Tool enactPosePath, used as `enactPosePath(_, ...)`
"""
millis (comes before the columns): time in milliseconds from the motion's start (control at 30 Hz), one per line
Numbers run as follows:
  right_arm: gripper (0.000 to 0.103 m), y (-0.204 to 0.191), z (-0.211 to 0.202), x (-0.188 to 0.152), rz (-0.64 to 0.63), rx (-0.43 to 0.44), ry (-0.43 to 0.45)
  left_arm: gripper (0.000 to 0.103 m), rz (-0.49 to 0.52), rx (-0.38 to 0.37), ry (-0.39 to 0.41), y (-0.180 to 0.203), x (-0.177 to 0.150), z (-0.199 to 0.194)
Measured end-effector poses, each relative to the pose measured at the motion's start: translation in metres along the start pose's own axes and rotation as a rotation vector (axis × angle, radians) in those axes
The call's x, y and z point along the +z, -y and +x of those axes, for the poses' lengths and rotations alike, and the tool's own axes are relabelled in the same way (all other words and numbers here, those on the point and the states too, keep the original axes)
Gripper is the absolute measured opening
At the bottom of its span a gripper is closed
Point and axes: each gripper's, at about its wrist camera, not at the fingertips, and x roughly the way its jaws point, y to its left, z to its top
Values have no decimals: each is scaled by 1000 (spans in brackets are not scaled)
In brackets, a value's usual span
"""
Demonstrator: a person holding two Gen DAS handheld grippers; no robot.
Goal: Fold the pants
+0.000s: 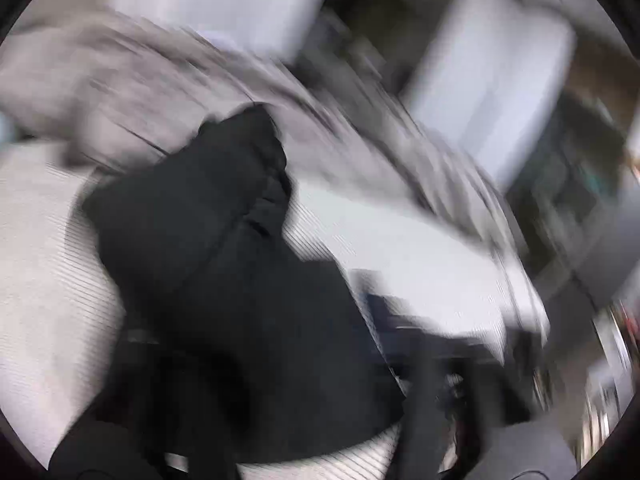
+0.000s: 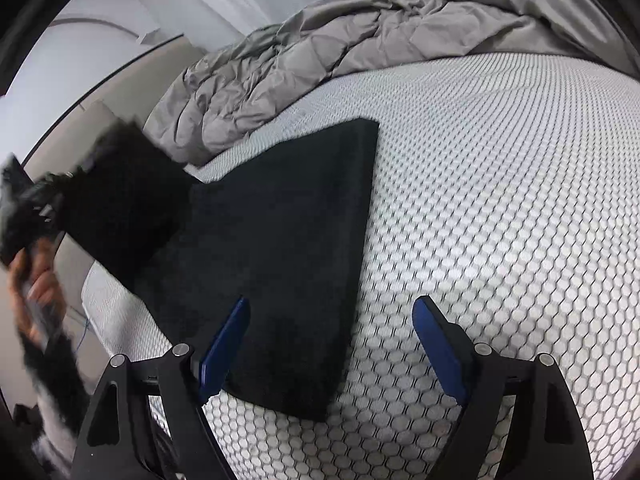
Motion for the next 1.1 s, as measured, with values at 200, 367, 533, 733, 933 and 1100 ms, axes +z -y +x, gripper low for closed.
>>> enactPosePath(200, 85, 25, 3, 10, 84, -54, 21, 61, 218, 0, -363, 30, -87, 79)
enactPosePath(367, 85, 18, 4, 9, 43, -38, 12, 73, 150, -22, -163, -11, -68, 1)
enactPosePath(533, 85, -5, 8, 11, -13, 42, 14, 74, -51, 144, -57, -103, -35, -29)
enactPosePath(733, 71, -37, 37, 11, -28, 240, -75, 57, -218, 286, -204, -201, -51, 2)
enactPosePath(933, 67, -55, 69, 4, -51, 188, -150, 57, -133, 275, -173, -207, -62, -13)
enactPosePath(1100, 62, -58, 54, 9, -60, 190, -94, 57, -115, 277, -173, -208, -58, -9)
